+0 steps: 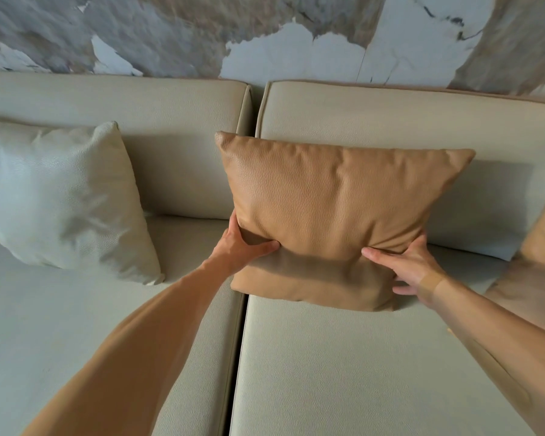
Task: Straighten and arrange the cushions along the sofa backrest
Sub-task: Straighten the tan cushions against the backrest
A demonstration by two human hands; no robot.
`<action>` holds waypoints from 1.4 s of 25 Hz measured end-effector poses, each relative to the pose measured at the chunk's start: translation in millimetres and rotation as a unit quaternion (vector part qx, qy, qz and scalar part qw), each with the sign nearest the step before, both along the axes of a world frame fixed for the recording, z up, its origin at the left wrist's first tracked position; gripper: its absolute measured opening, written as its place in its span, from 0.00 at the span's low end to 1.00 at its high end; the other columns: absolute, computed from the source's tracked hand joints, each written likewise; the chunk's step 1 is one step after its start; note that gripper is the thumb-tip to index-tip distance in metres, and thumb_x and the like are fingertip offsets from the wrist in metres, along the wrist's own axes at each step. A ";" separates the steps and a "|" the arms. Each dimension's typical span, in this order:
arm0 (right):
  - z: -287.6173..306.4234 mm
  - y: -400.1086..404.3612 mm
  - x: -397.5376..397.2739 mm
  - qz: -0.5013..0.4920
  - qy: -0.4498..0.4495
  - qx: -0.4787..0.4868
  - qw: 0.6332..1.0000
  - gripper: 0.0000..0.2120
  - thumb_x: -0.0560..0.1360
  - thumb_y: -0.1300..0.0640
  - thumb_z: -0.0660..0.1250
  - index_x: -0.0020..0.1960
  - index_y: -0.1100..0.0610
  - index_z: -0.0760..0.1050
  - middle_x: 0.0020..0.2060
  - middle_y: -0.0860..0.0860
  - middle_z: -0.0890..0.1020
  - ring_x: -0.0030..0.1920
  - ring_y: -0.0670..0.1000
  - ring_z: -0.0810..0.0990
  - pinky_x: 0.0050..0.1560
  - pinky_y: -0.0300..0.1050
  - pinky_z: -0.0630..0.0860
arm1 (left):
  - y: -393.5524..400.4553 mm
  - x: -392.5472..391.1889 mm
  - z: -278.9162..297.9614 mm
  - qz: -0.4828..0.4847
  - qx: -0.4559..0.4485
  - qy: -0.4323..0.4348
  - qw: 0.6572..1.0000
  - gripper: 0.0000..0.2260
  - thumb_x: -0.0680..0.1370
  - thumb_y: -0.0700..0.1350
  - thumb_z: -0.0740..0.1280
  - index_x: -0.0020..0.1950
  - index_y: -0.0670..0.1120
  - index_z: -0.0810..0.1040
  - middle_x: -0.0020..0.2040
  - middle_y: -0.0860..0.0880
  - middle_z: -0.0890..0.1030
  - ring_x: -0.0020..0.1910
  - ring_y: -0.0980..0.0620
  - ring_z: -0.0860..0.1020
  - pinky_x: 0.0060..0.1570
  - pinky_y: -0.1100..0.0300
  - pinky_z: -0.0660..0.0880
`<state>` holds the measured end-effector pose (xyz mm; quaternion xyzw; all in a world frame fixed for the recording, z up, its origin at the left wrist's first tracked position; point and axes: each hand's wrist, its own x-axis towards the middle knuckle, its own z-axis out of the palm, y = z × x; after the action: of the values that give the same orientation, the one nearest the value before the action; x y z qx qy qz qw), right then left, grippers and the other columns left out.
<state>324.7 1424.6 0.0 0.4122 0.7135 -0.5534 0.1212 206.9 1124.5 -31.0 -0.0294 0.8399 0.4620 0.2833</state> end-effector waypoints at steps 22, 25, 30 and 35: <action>67.6 -1.5 26.5 0.125 0.065 0.198 0.970 0.58 0.64 0.44 0.78 0.79 0.45 0.39 0.77 0.53 0.60 0.75 0.54 0.62 0.70 0.51 0.64 | 13.1 47.3 60.0 -0.081 -0.125 0.097 0.984 0.55 0.66 0.66 0.72 0.78 0.57 0.37 0.79 0.48 0.54 0.73 0.43 0.65 0.63 0.45 0.70; 123.8 -8.0 39.6 0.214 0.061 0.290 0.931 0.56 0.65 0.38 0.75 0.77 0.40 0.38 0.78 0.53 0.57 0.76 0.55 0.61 0.69 0.57 0.67 | 7.8 54.3 111.9 -0.133 -0.165 0.159 0.964 0.53 0.66 0.70 0.69 0.78 0.59 0.37 0.80 0.54 0.51 0.77 0.48 0.59 0.67 0.42 0.67; 219.4 -13.1 72.4 0.303 0.015 0.429 0.851 0.47 0.70 0.30 0.63 0.76 0.37 0.35 0.80 0.49 0.48 0.79 0.56 0.50 0.70 0.64 0.62 | 3.1 77.8 209.2 -0.160 -0.218 0.270 0.924 0.50 0.68 0.71 0.66 0.78 0.59 0.37 0.81 0.53 0.46 0.79 0.49 0.48 0.74 0.42 0.55; 297.3 11.2 136.4 0.322 0.008 0.485 0.813 0.45 0.72 0.31 0.61 0.76 0.36 0.34 0.80 0.49 0.45 0.79 0.58 0.43 0.73 0.64 0.52 | 9.7 125.9 286.3 -0.186 -0.251 0.342 0.886 0.50 0.68 0.72 0.64 0.78 0.57 0.37 0.80 0.53 0.42 0.79 0.50 0.43 0.75 0.41 0.52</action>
<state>461.1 1435.8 297.3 0.1596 0.9823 -0.0680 0.0707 332.8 1134.2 255.4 0.2171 0.9627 0.1561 0.0421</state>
